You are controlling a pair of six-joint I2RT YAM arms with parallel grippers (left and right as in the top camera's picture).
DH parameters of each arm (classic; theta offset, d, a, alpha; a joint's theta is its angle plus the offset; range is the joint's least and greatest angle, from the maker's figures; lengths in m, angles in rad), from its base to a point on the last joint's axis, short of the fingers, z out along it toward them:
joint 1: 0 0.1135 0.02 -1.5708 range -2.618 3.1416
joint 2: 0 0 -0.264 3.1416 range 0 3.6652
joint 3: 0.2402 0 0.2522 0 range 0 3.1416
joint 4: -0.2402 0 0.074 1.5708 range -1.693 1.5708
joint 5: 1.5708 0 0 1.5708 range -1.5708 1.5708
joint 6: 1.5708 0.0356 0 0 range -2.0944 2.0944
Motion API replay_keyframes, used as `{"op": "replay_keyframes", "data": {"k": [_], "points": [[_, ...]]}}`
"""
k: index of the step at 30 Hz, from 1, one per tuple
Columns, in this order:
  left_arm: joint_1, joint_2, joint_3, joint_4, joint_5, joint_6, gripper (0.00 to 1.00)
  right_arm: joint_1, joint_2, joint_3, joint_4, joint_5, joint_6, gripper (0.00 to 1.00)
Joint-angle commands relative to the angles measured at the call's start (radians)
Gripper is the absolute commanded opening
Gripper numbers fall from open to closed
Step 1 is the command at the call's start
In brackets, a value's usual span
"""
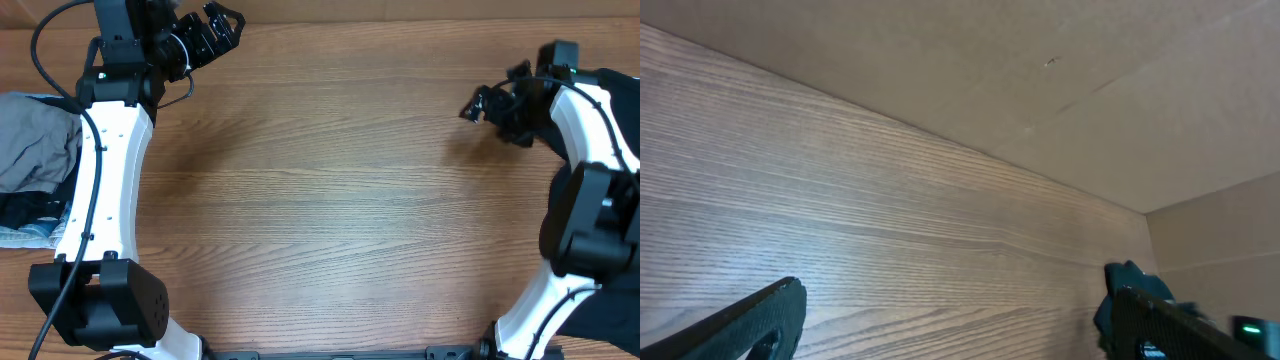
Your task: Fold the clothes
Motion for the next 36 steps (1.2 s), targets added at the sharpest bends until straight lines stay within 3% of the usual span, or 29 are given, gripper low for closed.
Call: {"op": "replay_keyframes", "data": {"k": [1, 9, 12, 16, 20, 27, 32, 36], "points": [[-0.001, -0.002, 0.003, 0.002, -0.010, 0.010, 1.00, 0.143, -0.280, 0.016, 0.004, -0.011, -0.004, 1.00], [-0.001, -0.002, 0.003, 0.002, -0.010, 0.010, 1.00, 0.511, -0.762, 0.016, 0.000, -0.006, -0.004, 1.00], [-0.001, -0.002, 0.003, 0.002, -0.010, 0.010, 1.00, 0.600, -0.982, 0.016, -0.073, 0.045, -0.004, 1.00], [-0.001, -0.002, 0.003, 0.002, -0.010, 0.010, 1.00, 0.604, -1.246, 0.016, -0.095, 0.045, -0.003, 1.00], [-0.002, -0.002, 0.003, 0.002, -0.010, 0.010, 1.00, 0.596, -1.479, 0.016, -0.289, 0.130, -0.006, 1.00], [-0.001, -0.002, 0.003, 0.002, -0.010, 0.010, 1.00, 0.484, -1.656, -0.029, -0.418, 0.146, -0.006, 1.00], [-0.001, -0.002, 0.003, 0.002, -0.010, 0.010, 1.00, 0.449, -1.755, -0.257, -0.387, 0.146, -0.006, 1.00], [-0.001, -0.002, 0.003, 0.002, -0.010, 0.010, 1.00, 0.440, -1.808, -0.500, -0.206, 0.146, -0.007, 1.00]]}}
